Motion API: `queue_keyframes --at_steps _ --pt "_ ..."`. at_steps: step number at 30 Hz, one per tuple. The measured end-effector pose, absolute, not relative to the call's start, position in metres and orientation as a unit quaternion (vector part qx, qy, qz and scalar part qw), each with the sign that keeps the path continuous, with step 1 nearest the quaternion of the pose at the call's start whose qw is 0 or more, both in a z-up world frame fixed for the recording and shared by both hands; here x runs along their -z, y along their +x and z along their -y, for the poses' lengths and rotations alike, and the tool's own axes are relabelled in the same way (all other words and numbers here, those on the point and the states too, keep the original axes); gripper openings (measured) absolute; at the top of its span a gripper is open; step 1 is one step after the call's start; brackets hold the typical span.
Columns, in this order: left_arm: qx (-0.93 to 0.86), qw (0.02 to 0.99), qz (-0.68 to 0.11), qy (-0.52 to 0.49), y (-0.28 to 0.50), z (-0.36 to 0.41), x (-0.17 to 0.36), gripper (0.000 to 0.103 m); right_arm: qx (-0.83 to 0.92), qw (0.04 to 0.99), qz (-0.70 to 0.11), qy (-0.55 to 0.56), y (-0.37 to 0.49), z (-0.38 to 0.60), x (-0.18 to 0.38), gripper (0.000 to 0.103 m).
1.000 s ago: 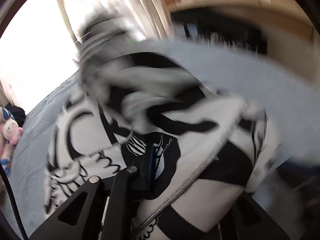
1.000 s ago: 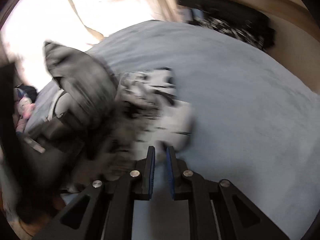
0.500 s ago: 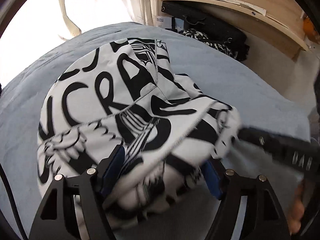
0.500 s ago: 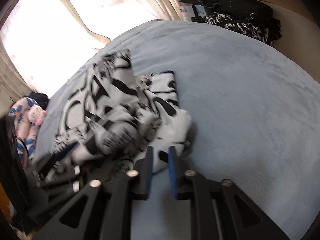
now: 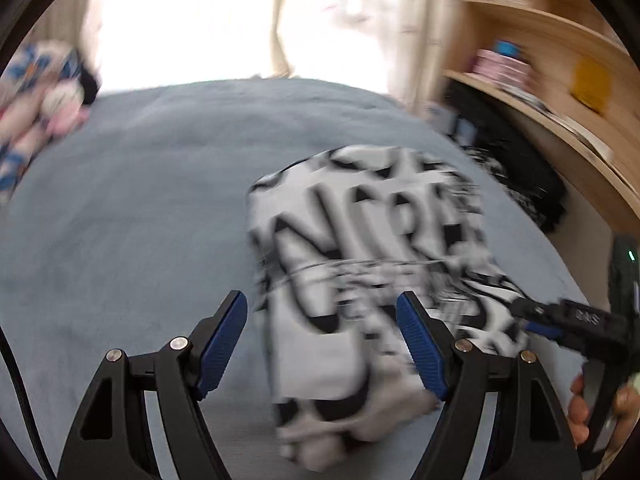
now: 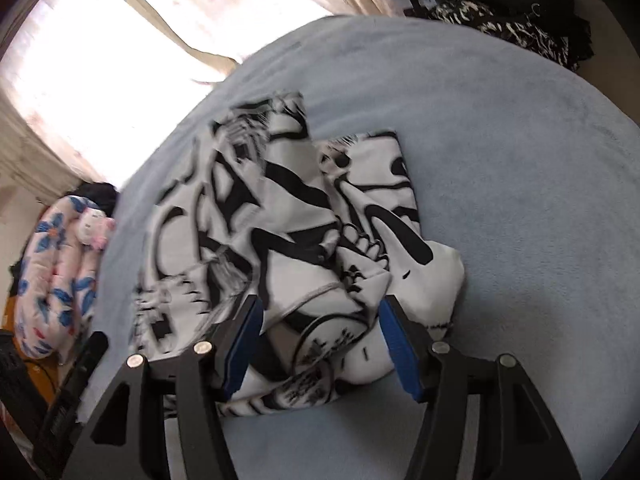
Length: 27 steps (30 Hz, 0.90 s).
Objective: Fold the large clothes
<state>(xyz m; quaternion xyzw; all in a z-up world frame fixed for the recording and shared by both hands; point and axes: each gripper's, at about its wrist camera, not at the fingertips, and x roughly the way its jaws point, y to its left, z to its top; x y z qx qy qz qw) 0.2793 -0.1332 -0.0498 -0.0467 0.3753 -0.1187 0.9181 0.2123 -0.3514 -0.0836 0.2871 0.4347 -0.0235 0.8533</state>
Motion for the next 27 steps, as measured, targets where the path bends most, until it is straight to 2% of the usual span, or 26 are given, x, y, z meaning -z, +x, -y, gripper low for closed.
queue_keyframes --at_steps 4,6,7,8,9,11,12,16,23,27 --pt "0.102 0.906 -0.404 -0.076 0.292 0.114 0.077 0.075 0.024 0.856 -0.432 0.282 0.222 0.348 0.087 0.063" --pt "0.107 0.905 -0.403 -0.089 0.291 0.112 0.086 0.075 0.019 0.855 -0.437 0.277 0.229 0.346 0.091 0.059" --pt "0.109 0.904 -0.404 -0.085 0.294 0.116 0.088 0.075 0.016 0.857 -0.44 0.268 0.232 0.343 0.091 0.055" --pt "0.11 0.904 -0.405 -0.077 0.295 0.12 0.09 0.075 0.011 0.86 -0.441 0.257 0.234 0.341 0.09 0.04" --pt "0.109 0.905 -0.406 -0.071 0.294 0.122 0.09 0.075 0.008 0.864 -0.438 0.248 0.235 0.339 0.086 0.031" --pt "0.115 0.904 -0.408 -0.057 0.296 0.136 0.09 0.074 0.001 0.877 -0.419 0.236 0.229 0.339 0.074 0.024" --pt "0.12 0.903 -0.41 -0.052 0.297 0.141 0.088 0.071 0.005 0.89 -0.393 0.229 0.219 0.34 0.062 0.023" --pt "0.145 0.905 -0.399 -0.03 0.292 0.167 0.08 0.07 0.038 0.92 -0.338 0.194 0.186 0.344 0.034 0.022" --pt "0.112 0.915 -0.371 0.115 0.279 0.227 0.104 0.07 0.101 0.888 -0.401 0.199 0.193 0.363 0.102 0.021" --pt "0.109 0.912 -0.382 0.102 0.281 0.226 0.104 0.07 0.112 0.885 -0.409 0.192 0.199 0.355 0.092 0.024"
